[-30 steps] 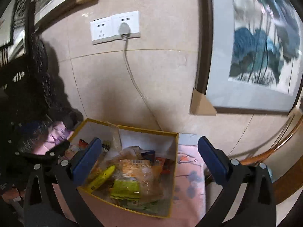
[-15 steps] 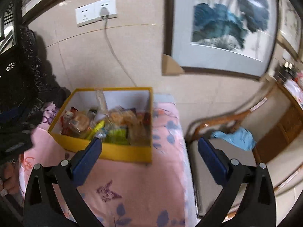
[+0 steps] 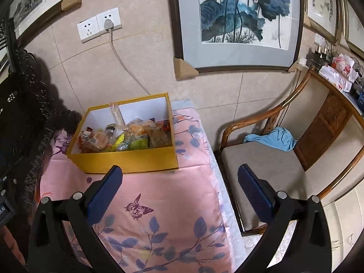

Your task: Organize snacks

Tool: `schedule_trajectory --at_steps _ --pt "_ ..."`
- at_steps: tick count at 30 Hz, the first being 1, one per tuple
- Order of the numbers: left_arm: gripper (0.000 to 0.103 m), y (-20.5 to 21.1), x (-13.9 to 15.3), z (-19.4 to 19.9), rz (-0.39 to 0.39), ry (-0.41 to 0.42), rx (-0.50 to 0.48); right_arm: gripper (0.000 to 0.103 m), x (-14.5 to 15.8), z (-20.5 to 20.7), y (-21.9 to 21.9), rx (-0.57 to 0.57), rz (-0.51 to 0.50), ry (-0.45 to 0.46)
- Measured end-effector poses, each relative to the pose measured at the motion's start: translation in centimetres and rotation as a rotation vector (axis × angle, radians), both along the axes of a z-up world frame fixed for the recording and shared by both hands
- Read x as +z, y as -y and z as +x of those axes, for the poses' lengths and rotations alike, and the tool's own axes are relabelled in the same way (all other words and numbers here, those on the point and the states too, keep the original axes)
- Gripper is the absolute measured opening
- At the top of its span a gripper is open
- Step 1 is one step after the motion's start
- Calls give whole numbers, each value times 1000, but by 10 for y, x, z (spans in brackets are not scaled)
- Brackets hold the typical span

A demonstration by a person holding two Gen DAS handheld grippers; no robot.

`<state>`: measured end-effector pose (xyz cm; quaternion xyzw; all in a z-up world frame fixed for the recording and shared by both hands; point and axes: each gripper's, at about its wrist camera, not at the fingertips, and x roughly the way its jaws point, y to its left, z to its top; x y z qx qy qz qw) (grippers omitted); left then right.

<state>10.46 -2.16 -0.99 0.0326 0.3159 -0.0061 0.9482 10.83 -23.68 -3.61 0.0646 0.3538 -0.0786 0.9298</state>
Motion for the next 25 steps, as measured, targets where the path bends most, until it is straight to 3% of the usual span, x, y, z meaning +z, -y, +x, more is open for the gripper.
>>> schedule_trajectory --at_steps 25 --pt "101 -11 12 -15 4 29 22 102 21 -23 -4 4 41 81"
